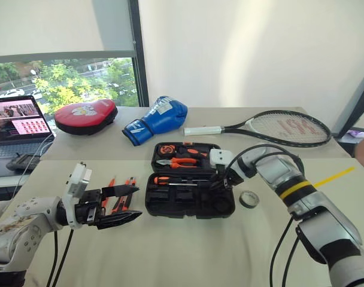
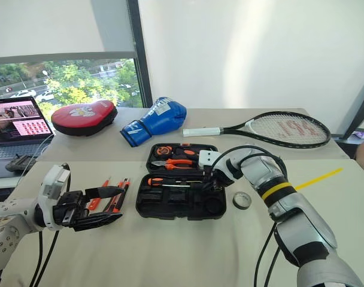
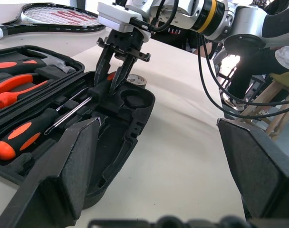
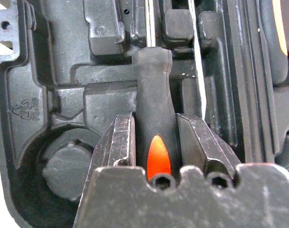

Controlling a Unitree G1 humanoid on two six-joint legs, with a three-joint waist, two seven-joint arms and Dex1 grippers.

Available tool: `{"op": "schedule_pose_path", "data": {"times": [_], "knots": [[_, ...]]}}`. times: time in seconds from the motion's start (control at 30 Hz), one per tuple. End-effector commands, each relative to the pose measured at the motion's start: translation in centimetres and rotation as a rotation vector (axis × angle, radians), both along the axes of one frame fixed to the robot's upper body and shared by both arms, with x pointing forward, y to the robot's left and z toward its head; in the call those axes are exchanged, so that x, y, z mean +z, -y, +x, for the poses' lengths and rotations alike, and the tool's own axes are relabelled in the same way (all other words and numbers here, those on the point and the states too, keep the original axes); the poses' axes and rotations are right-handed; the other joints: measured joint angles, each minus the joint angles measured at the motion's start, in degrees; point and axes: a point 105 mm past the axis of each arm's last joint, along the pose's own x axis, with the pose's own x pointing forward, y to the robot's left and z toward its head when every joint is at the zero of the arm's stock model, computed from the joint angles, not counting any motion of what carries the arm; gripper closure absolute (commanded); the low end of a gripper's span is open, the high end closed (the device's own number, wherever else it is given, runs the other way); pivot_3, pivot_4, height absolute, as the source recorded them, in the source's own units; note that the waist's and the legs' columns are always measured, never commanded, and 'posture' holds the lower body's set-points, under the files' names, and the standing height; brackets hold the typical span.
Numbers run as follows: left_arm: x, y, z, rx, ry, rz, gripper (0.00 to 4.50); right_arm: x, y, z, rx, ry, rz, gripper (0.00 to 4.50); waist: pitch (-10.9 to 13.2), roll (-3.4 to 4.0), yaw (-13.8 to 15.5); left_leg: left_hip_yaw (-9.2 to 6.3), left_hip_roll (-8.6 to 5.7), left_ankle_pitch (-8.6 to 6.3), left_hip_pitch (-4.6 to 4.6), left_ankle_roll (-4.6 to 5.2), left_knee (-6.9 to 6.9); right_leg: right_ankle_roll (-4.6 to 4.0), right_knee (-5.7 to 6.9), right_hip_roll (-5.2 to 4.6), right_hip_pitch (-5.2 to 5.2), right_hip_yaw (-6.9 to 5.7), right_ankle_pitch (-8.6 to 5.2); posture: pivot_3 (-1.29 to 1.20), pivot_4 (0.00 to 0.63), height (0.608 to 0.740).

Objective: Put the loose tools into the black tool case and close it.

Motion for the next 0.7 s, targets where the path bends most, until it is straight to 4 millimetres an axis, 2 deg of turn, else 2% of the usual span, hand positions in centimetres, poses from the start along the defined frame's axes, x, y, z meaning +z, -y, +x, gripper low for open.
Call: {"op": "schedule_pose_path", "data": {"times": [0.03, 0.33, 0.53, 0.7], "knots": [[0.7, -0.4, -0.3, 0.004, 0.049, 0.005, 0.27, 0.6, 0.7, 0.6, -0.016, 0.029, -0.020, 3.52, 0.0, 0.02, 0.0, 0.00, 0.00, 0.02, -0.06, -0.04, -0.01, -0.01, 0.02, 0.00, -0.08, 0.00, 0.00, 0.00, 0.150, 0.740], [0.5, -0.5, -0.5, 0.011, 0.051, 0.005, 0.27, -0.5, 0.1, 0.2, 0.020, 0.002, -0.033, 3.52, 0.0, 0.06, 0.0, -0.01, 0.01, 0.10, -0.24, -0.18, -0.11, -0.06, -0.10, -0.04, -0.22, -0.03, -0.04, 0.00, 0.150, 0.740], [0.4, -0.6, -0.6, 0.015, 0.050, 0.007, 0.27, 0.7, -0.5, -0.5, 0.093, 0.023, -0.012, 3.52, 0.1, 0.09, 0.0, -0.02, 0.02, 0.09, -0.24, -0.18, -0.12, -0.06, -0.06, -0.06, -0.25, -0.03, -0.04, 0.00, 0.150, 0.740], [0.4, -0.6, -0.5, 0.011, 0.052, 0.007, 0.27, 0.5, -0.6, -0.5, 0.105, 0.028, -0.034, 3.52, 0.1, 0.14, 0.0, -0.02, 0.02, 0.09, -0.29, -0.19, -0.16, -0.06, -0.09, -0.09, -0.30, -0.03, -0.04, 0.00, 0.150, 0.740]]}}
